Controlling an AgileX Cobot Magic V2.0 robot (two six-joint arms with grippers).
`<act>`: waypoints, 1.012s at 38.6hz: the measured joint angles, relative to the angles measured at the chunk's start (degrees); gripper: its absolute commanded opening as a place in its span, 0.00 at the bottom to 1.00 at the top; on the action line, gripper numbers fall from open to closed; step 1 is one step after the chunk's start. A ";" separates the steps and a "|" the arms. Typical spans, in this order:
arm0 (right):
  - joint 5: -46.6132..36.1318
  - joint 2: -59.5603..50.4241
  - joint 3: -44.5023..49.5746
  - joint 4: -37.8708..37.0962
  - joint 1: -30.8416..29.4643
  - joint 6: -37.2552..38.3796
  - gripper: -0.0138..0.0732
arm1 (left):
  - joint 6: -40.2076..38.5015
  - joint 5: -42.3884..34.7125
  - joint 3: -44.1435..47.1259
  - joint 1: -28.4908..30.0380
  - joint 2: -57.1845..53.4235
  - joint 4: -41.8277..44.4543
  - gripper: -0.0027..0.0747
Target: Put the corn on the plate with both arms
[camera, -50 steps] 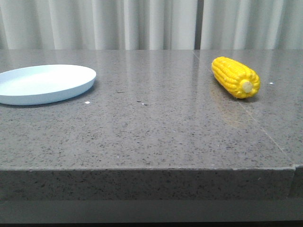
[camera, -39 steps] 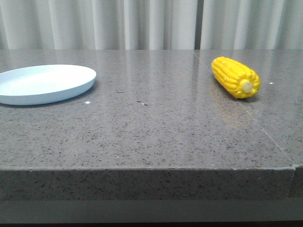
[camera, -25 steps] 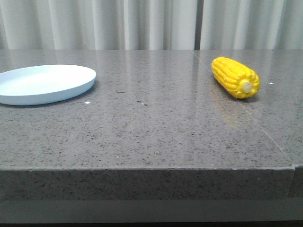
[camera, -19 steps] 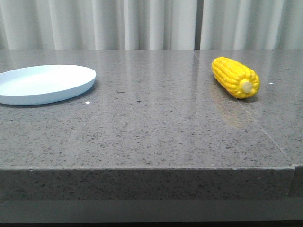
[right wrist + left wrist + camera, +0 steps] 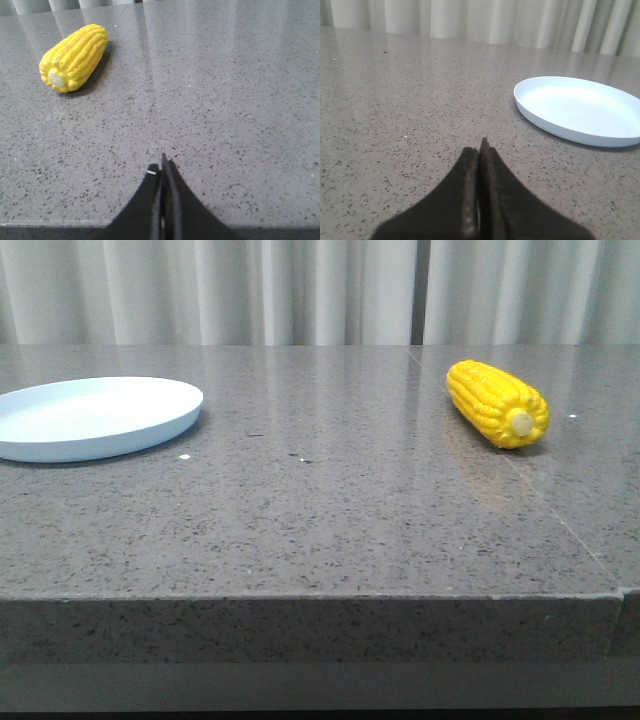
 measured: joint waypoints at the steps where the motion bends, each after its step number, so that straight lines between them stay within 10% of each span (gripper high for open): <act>1: 0.00 0.00 0.00 0.00 0.00 0.00 0.08 | 0.00 0.00 0.00 0.00 0.00 0.00 0.01; 24: -1.37 0.00 -7.02 0.00 0.00 0.00 0.08 | 0.00 -10.82 -3.31 0.00 0.00 0.00 0.01; 39: 9.57 11.45 -27.21 0.00 0.00 0.00 0.08 | 0.00 8.09 -28.72 0.00 12.42 3.78 0.01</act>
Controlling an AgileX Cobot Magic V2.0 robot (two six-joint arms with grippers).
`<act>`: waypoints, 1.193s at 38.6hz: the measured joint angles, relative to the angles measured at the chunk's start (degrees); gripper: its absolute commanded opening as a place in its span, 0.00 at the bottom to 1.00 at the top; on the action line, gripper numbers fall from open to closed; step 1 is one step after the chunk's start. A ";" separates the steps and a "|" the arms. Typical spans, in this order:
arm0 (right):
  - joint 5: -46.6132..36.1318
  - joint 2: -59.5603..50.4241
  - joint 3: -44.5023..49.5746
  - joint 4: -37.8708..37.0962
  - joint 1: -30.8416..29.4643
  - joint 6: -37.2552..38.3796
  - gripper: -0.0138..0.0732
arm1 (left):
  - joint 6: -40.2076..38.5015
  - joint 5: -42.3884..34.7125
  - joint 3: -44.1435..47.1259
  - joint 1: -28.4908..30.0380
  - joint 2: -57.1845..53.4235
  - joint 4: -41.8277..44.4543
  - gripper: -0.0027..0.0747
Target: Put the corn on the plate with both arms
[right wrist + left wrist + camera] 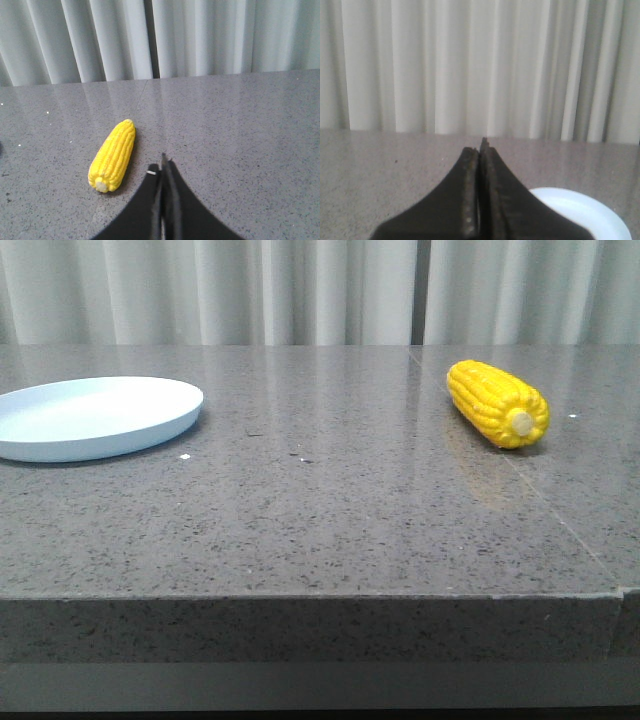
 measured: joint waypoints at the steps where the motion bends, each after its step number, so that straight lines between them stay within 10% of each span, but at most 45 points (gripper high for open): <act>1: 0.00 2.03 -1.05 0.00 0.00 0.00 0.08 | 0.00 1.35 -1.32 0.00 1.66 0.09 0.01; 13: 0.08 11.34 -4.92 0.00 0.00 0.00 0.16 | 0.00 4.82 -3.21 0.00 9.18 1.23 0.08; 27: 0.22 11.34 -4.92 0.00 0.00 0.00 0.89 | 0.00 4.91 -3.21 0.00 9.18 1.23 0.94; 46: 0.22 11.34 -4.92 0.00 0.00 0.00 0.91 | 0.00 2.80 -4.55 0.00 14.75 1.23 0.90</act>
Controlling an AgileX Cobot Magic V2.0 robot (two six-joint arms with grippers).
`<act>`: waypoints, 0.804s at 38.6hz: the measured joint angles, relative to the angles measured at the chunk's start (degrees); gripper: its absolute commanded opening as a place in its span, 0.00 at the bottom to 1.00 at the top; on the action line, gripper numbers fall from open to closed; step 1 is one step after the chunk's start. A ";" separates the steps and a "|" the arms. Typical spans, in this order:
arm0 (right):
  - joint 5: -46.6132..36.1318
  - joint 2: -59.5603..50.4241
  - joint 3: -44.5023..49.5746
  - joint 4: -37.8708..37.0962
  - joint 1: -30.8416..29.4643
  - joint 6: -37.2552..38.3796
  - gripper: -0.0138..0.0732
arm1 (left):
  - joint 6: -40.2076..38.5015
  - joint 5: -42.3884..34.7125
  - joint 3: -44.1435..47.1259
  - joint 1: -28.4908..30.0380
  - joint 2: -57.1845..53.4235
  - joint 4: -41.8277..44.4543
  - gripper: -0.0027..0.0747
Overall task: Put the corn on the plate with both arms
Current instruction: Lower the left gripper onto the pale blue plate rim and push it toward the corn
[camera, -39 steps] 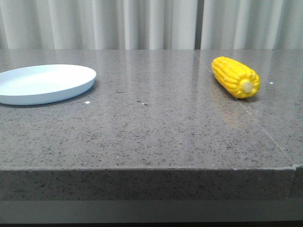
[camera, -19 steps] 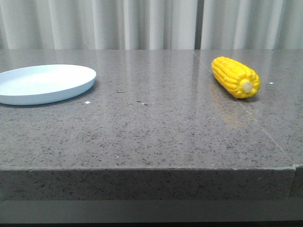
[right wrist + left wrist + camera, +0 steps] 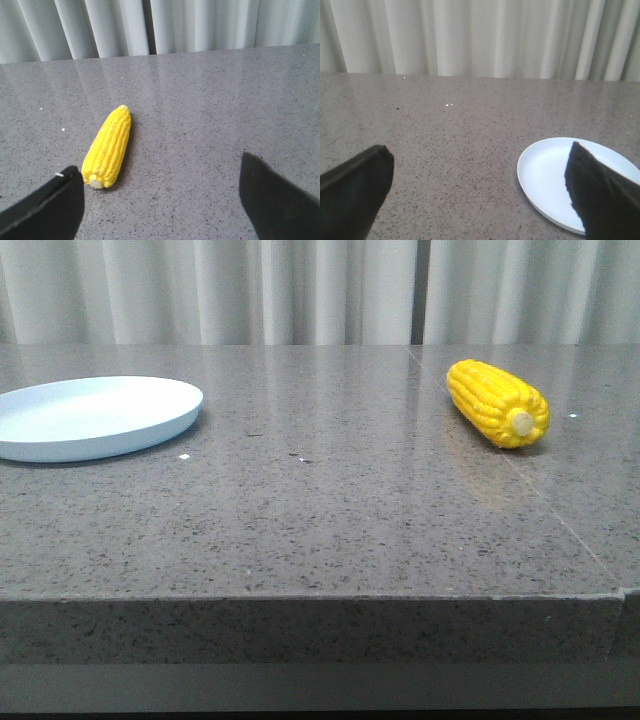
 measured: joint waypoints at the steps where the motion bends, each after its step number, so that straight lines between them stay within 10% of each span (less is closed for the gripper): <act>1: 0.00 0.00 0.00 0.00 0.00 0.00 0.91 | 0.00 0.00 -0.70 0.00 2.34 0.00 0.90; 31: 0.00 0.00 0.00 0.00 0.00 0.00 0.91 | 2.32 33.03 -44.90 -8.01 70.35 -2.99 0.90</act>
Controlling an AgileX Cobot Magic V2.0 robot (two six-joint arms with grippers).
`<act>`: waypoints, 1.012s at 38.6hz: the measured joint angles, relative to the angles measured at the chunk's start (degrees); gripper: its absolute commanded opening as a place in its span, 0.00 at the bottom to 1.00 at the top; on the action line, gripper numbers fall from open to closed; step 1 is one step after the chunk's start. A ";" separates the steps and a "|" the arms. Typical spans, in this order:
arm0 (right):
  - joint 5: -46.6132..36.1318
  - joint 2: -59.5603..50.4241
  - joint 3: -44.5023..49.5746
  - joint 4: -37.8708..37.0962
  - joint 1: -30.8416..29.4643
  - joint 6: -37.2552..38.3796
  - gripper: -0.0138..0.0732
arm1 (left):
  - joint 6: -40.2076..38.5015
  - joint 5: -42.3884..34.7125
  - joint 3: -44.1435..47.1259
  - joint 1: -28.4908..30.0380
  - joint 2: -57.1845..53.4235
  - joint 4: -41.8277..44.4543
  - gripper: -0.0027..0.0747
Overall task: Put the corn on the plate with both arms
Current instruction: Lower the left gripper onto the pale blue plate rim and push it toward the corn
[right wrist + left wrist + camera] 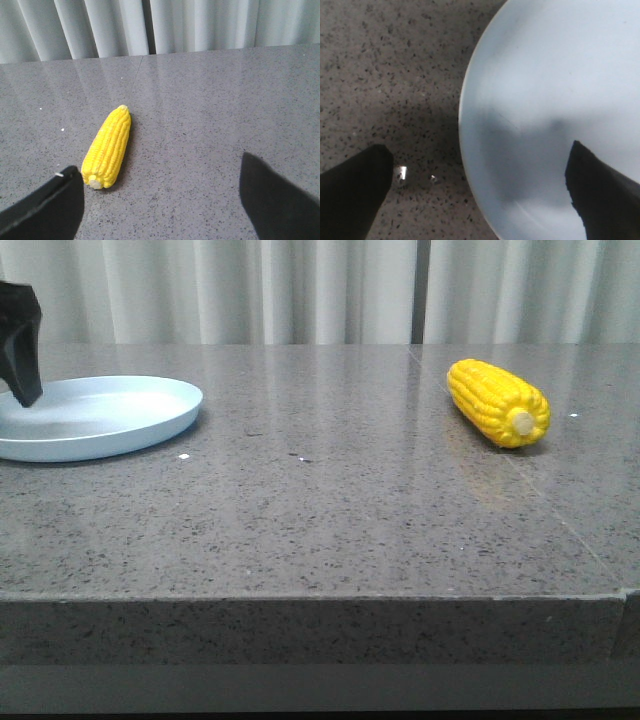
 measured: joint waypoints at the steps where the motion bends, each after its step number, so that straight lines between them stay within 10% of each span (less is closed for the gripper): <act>1: 0.00 0.00 0.00 0.00 0.00 0.00 0.91 | 0.00 0.11 -0.26 0.00 0.80 -0.05 0.90; 10: 0.00 0.00 0.00 0.00 0.00 0.00 0.91 | 0.00 0.18 -0.79 0.00 3.27 -0.87 0.85; 26: 0.00 0.00 0.00 0.00 0.00 0.00 0.91 | -0.10 0.29 -0.91 0.00 3.27 -0.47 0.01; 39: 0.00 0.00 0.00 0.00 0.00 0.00 0.91 | -0.98 -0.16 -2.53 0.00 3.27 -3.52 0.01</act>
